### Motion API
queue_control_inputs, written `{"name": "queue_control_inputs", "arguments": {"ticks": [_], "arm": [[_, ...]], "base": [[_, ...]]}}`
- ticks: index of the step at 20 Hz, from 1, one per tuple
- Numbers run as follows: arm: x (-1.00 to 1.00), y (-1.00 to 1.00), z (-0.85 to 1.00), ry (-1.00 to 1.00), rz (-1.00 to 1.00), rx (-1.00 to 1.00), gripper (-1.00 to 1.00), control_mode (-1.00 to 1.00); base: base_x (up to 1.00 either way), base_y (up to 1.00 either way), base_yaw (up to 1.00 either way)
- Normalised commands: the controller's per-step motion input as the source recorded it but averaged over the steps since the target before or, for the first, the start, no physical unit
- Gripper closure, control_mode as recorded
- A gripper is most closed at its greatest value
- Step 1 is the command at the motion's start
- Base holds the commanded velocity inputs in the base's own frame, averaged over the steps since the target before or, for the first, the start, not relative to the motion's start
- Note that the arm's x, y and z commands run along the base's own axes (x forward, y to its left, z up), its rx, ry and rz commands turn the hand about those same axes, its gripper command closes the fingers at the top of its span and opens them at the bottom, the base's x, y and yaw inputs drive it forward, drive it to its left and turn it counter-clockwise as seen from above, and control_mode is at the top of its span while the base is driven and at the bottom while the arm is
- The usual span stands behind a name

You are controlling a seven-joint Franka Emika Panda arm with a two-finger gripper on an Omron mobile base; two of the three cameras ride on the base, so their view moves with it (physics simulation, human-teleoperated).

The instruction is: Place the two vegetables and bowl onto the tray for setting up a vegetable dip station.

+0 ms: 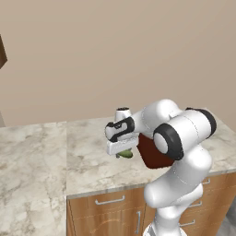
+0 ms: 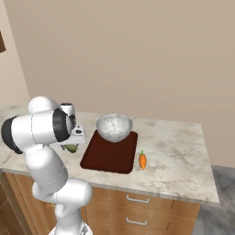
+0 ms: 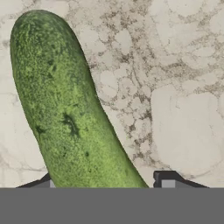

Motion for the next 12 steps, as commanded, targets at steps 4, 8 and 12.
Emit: {"name": "queue_control_inputs", "arguments": {"ticks": [4,8,12], "arm": [[-0.32,-0.07,0.19,0.00,0.09,0.00,1.00,-1.00],[-0.31,-0.13,0.27,-0.04,0.16,0.00,1.00,-1.00],[-0.33,-0.20,0.26,-0.06,0.25,0.00,1.00,-1.00]], "base": [[0.00,0.00,0.00],[0.00,0.00,0.00],[0.00,0.00,0.00]]}}
